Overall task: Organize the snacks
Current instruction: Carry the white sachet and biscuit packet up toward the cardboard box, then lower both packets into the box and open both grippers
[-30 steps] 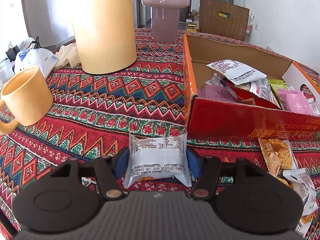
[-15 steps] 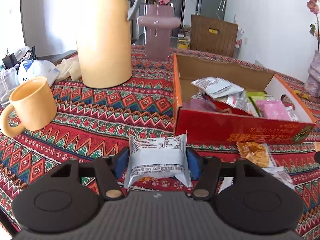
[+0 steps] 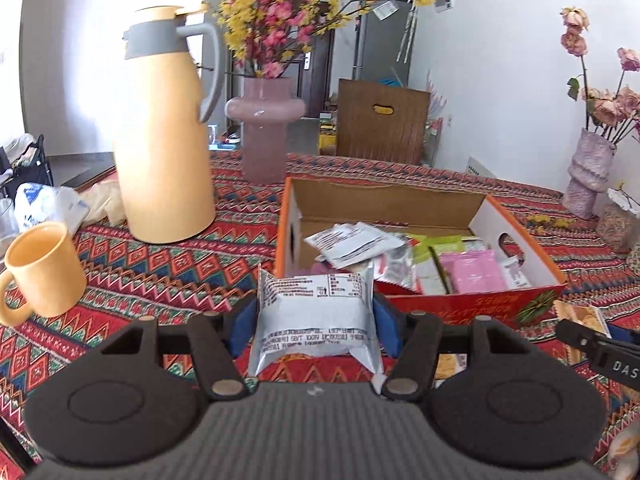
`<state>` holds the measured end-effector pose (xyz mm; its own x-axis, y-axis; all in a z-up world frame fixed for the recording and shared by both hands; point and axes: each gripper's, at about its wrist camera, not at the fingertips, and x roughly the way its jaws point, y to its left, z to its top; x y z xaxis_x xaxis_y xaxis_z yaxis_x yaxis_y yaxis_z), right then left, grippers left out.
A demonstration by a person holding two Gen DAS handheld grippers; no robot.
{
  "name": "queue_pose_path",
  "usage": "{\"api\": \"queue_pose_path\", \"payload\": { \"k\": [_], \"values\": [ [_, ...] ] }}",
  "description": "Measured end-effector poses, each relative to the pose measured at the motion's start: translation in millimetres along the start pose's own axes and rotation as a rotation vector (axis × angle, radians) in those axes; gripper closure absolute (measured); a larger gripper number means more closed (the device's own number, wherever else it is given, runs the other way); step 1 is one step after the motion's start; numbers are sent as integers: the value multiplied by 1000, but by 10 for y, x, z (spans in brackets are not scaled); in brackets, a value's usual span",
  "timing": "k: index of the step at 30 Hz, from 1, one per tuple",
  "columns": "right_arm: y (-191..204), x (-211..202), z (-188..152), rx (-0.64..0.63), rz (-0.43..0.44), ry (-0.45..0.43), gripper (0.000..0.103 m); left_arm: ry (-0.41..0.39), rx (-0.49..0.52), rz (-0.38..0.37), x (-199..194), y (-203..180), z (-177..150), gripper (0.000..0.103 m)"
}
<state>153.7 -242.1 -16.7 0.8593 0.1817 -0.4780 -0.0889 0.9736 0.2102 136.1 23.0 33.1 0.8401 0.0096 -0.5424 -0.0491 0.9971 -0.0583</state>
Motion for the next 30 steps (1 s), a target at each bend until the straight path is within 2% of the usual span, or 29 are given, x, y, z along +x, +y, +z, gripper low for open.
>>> {"api": "queue_pose_path", "payload": {
  "k": [14,30],
  "values": [
    [101,145,287,-29,57,-58,38,-26,39,-45,152,-481,201,41],
    [187,574,694,-57,85,-102,37,-35,25,6,667,-687,490,41]
  ]
}}
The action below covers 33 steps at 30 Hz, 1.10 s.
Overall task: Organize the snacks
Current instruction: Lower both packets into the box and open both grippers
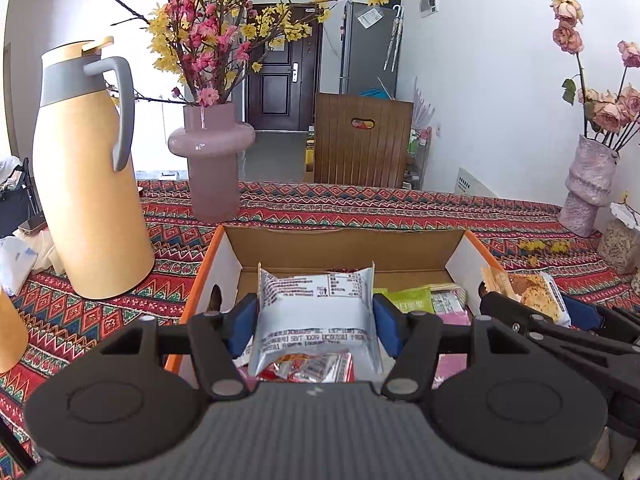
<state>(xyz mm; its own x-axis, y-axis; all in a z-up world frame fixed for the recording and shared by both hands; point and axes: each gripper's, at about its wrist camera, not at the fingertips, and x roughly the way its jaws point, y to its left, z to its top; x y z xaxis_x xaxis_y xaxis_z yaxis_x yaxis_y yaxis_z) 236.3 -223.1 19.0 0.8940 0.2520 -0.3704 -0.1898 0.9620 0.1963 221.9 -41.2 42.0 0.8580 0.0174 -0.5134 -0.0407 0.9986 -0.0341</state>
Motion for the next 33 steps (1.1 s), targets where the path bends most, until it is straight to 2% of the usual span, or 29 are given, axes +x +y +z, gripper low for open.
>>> {"api": "queue_pose_path", "payload": {
  "k": [10,18,21,23,24,25,26,29,33],
  "values": [
    [7,400,-40,0,-12,11,37,1,-49,34,386,113,8,41],
    [10,477,-137,-22,-20,37,35,-15,-52,25,496,172,-77,40],
    [30,456,-162,-33,-31,31,30,-25,-60,27,492,201,-91,34],
    [23,432,-159,-28,-36,17,20,-39,-72,27,458,227,-84,19],
    [10,424,-160,-25,-42,10,16,-50,-81,32,429,243,-83,15],
    [0,417,-162,-21,-48,5,7,-63,-92,37,400,261,-80,6],
    [-16,416,-165,-13,-55,2,1,-80,-102,38,366,277,-77,2],
    [-59,409,-167,10,-58,-4,0,-106,-114,33,303,300,-63,0],
    [-74,408,-176,18,-58,-7,0,-95,-104,31,332,277,-77,0]
  ]
}}
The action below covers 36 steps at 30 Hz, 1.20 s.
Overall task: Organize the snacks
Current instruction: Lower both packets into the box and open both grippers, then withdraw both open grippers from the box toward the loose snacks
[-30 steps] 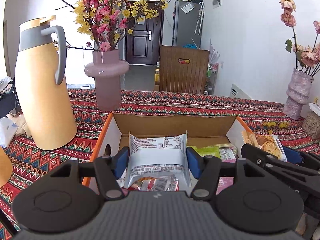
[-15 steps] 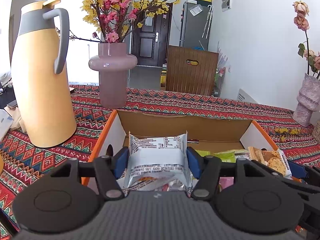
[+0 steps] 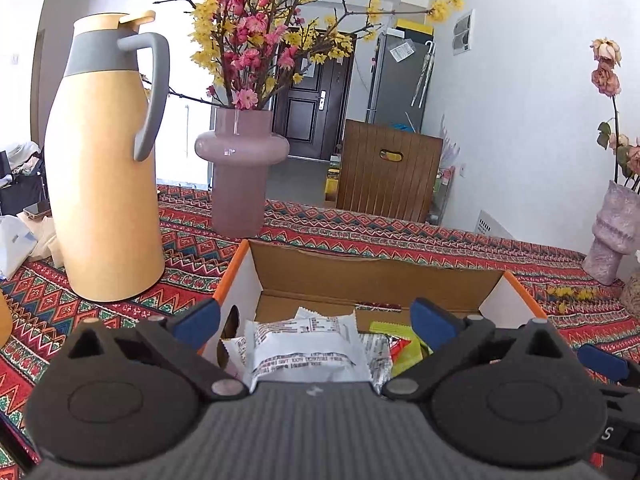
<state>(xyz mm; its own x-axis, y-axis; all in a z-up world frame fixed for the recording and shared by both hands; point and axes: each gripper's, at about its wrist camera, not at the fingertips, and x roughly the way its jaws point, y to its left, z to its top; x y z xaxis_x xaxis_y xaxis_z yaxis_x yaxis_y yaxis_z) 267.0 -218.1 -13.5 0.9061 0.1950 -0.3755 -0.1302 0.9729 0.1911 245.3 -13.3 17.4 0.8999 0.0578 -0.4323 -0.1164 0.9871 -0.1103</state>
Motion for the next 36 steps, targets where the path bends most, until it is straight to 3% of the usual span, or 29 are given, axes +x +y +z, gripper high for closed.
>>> {"api": "queue_pose_path", "payload": {
  "k": [10,20,36],
  "values": [
    [4,-30,12,1,8,-15,0,0,-22,12,-108,32,52,0],
    [65,-384,133,-7,68,-66,0,-6,9,3,-445,128,145,0],
    [181,-884,-256,-21,39,19,0,78,54,-16,-808,529,-300,0]
  ]
}}
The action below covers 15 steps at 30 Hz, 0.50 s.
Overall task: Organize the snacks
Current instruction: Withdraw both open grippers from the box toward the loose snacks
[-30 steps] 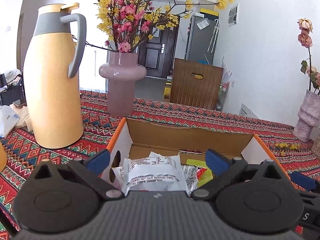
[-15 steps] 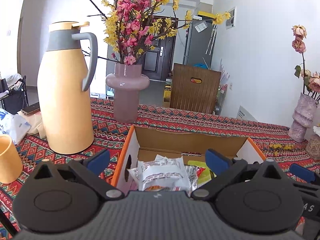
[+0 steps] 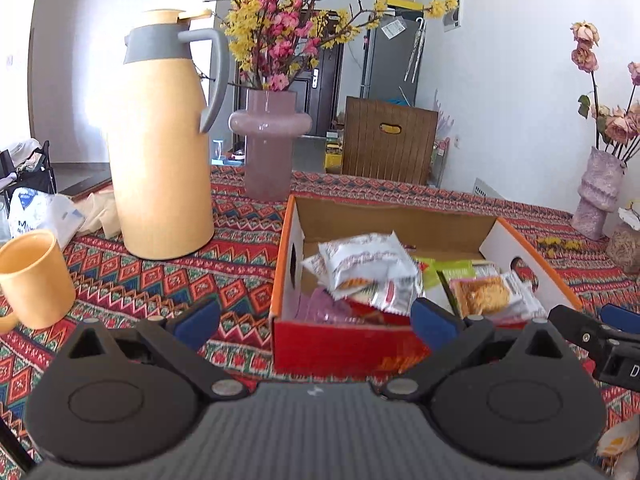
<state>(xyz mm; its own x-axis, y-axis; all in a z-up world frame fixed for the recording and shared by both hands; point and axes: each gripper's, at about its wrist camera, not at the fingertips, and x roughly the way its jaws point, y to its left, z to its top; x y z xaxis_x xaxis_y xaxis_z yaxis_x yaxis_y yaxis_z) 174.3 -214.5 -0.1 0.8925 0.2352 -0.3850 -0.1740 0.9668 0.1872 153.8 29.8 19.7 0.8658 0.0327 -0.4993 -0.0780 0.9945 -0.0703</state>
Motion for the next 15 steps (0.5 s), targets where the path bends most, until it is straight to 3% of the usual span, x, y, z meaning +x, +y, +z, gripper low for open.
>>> {"api": "queue_pose_path", "payload": {
  "k": [7,15],
  "values": [
    [72,-47,-206,37,79,128,0,44,26,-16,-95,87,-217,0],
    [277,-28,-414,-6,82,222,0,97,34,-43,-93,123,-407,0]
  ]
}}
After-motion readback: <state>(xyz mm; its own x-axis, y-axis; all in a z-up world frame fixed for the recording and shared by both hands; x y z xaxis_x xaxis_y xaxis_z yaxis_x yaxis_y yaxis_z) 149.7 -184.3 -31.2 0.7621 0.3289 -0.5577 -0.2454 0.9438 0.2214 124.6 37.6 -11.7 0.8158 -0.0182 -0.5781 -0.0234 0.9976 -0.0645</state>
